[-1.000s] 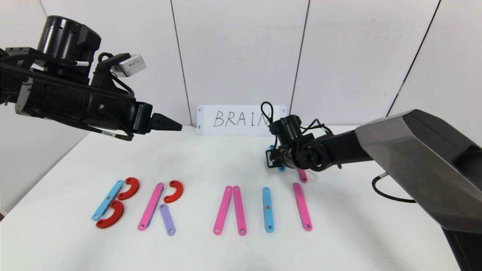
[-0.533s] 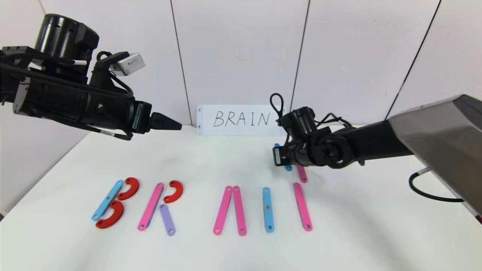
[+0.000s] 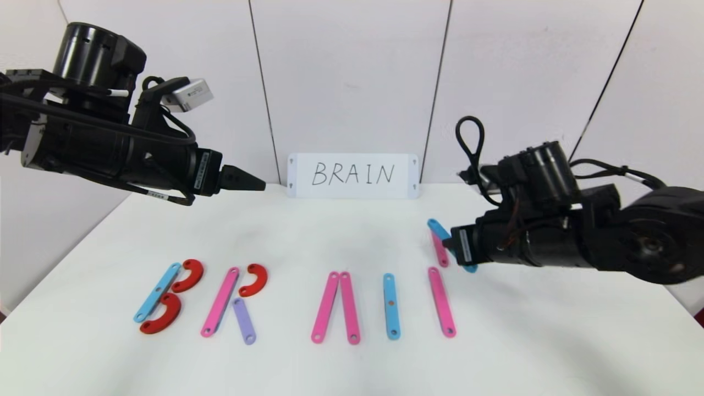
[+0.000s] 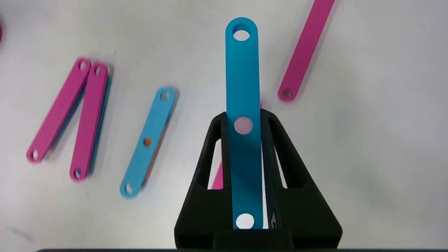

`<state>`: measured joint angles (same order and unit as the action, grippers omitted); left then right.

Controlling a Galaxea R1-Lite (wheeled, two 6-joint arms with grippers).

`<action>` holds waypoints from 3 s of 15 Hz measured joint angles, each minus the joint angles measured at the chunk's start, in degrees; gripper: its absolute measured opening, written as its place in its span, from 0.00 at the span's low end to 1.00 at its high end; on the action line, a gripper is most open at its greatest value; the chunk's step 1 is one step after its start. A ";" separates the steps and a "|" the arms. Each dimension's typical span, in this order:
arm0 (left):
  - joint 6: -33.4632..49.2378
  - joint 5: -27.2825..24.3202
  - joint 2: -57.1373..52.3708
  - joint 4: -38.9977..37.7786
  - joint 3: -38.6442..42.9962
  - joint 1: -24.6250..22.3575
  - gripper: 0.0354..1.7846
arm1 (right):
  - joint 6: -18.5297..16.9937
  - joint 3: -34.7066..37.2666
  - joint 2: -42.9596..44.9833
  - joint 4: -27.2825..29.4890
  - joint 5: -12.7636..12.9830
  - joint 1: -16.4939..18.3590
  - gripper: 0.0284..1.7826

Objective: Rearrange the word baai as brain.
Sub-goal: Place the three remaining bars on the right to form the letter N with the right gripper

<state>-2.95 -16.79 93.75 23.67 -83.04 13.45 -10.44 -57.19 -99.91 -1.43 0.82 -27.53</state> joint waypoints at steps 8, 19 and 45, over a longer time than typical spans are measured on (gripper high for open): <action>-0.02 0.01 0.29 0.02 0.18 0.11 0.97 | 6.96 15.15 5.01 -6.62 -7.12 3.69 0.14; -0.02 -0.07 0.07 0.13 0.18 0.09 0.97 | 9.59 18.03 -3.12 -13.81 -9.46 7.30 0.14; -0.10 0.17 -0.30 0.09 0.85 1.05 0.97 | 9.56 15.90 -6.29 -18.09 -8.94 7.68 0.95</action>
<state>-3.05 -16.62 93.44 23.76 -82.19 14.49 -0.88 -41.29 -106.20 -19.52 -8.12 -19.85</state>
